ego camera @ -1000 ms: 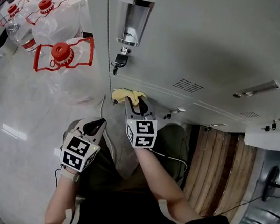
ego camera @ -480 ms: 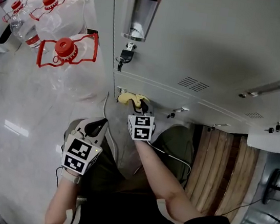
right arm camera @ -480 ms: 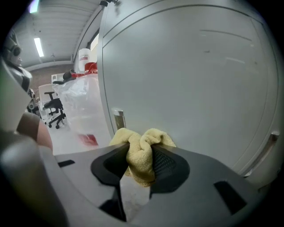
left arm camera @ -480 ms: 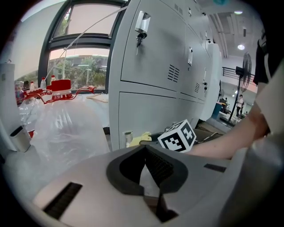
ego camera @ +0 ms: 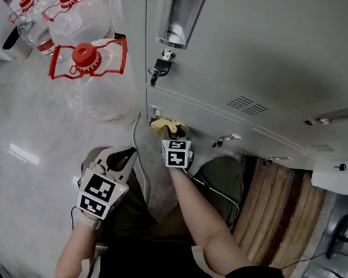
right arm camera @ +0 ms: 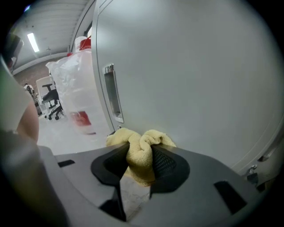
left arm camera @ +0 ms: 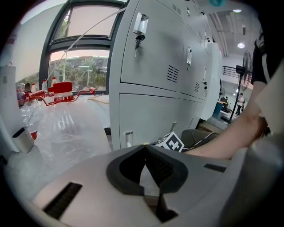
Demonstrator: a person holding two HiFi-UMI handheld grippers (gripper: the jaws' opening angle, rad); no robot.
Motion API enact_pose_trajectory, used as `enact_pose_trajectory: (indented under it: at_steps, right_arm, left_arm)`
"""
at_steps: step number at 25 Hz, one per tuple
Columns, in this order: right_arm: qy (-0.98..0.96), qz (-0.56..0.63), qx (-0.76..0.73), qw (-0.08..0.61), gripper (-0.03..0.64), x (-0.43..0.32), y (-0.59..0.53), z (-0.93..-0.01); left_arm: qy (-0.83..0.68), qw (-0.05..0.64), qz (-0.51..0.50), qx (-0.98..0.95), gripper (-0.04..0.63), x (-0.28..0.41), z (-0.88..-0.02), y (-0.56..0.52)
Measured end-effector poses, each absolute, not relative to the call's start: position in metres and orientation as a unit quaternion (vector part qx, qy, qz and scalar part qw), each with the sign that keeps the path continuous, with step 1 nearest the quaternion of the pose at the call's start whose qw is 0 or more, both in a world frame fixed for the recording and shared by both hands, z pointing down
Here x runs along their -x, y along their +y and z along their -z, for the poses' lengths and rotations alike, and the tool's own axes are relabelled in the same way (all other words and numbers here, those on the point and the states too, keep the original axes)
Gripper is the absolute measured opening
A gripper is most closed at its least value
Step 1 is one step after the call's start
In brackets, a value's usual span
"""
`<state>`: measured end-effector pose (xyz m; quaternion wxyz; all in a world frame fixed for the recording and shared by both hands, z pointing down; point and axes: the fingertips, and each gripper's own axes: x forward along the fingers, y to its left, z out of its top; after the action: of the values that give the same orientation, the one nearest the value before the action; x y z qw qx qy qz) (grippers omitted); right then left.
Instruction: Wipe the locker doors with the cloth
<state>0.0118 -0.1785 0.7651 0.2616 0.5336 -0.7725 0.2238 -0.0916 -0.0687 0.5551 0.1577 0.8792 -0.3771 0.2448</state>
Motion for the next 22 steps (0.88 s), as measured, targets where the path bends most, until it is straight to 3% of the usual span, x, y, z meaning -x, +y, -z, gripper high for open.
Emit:
enact_pose_trajectory:
  at_steps: [22]
  right_arm:
    - [-0.748,-0.254,-0.469,0.395,0.147,0.007,-0.180,-0.863]
  left_arm:
    - [-0.409,0.136,-0.278,-0.859,0.011,0.107,-0.552,-0.060]
